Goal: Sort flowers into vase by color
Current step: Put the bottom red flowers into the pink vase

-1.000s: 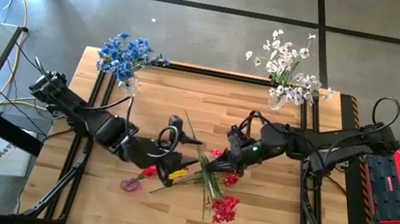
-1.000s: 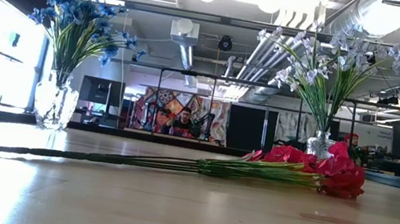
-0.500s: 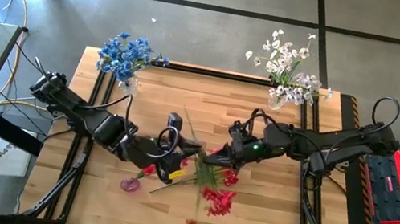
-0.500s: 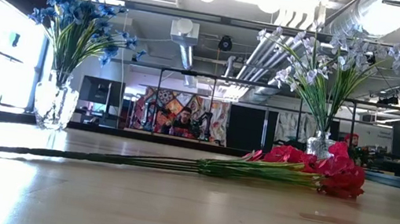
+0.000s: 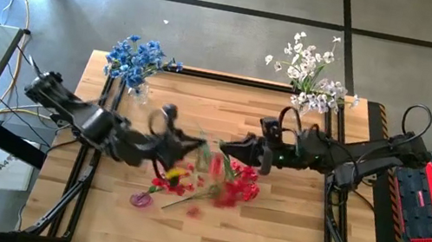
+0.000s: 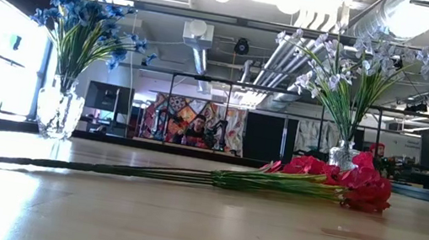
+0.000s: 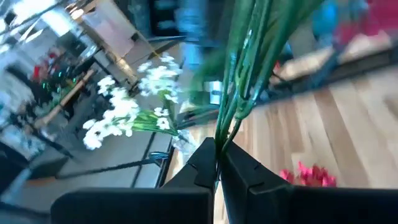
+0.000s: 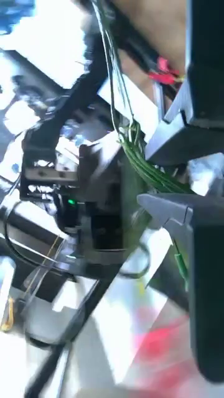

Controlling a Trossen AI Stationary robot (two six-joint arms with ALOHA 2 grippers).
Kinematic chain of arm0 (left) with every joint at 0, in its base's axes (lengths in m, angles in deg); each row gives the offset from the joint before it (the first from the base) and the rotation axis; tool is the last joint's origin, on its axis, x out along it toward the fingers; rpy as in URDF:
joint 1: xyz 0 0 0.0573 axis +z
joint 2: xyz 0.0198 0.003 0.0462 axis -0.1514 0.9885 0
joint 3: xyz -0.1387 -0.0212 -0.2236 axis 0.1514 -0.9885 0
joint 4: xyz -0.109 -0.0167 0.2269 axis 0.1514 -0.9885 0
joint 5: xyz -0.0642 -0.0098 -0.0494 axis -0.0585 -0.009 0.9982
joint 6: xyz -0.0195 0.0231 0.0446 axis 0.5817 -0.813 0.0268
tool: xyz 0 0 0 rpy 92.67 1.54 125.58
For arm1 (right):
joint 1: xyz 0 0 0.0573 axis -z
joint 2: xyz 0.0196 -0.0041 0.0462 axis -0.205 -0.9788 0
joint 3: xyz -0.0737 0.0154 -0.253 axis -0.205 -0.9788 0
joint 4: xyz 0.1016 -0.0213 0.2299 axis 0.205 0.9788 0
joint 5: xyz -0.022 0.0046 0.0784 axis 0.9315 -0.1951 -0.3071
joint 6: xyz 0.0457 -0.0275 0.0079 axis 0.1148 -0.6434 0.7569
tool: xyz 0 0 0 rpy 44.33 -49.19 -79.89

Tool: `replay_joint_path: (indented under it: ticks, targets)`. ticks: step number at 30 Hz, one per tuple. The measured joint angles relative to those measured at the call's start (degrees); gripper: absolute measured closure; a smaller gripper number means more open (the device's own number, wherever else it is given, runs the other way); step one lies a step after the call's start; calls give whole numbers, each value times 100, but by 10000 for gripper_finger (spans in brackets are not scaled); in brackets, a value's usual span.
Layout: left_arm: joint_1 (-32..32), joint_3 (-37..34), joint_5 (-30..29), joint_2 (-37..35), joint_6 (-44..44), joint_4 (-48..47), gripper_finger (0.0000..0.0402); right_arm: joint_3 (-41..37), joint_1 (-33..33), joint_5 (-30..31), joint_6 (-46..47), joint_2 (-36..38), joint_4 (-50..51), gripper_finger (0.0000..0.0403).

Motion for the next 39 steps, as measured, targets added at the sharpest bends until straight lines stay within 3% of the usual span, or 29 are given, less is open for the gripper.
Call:
replay_joint_path:
  ticks: [6, 11, 16, 20, 25, 33, 39]
  targets:
    - [9, -7, -305, -646, 830, -178, 401, 11, -112, 659, -2098, 40, -219, 296]
    - [4, -7, -383, -1195, 1605, -555, 401, 12, -121, 820, -2878, 31, -142, 282]
    - [-65, -7, -29, -1597, 2418, -1205, 401, 12, -107, 821, -2846, 33, 206, 279]
    - [-211, -8, 618, -1837, 3261, -2016, 401, 12, -108, 799, -2482, 33, 900, 279]
    - [-812, -307, 781, -1961, 3599, -2219, 401, 12, -110, 785, -1956, 28, 1655, 279]
    - [-2086, -1583, -574, -2395, 5154, -2060, 401, 12, -191, 606, -1353, 28, 2198, 279]
    - [-2871, -2753, -1348, -2576, 5931, -985, 401, 12, -321, 651, -1090, 28, 2601, 279]
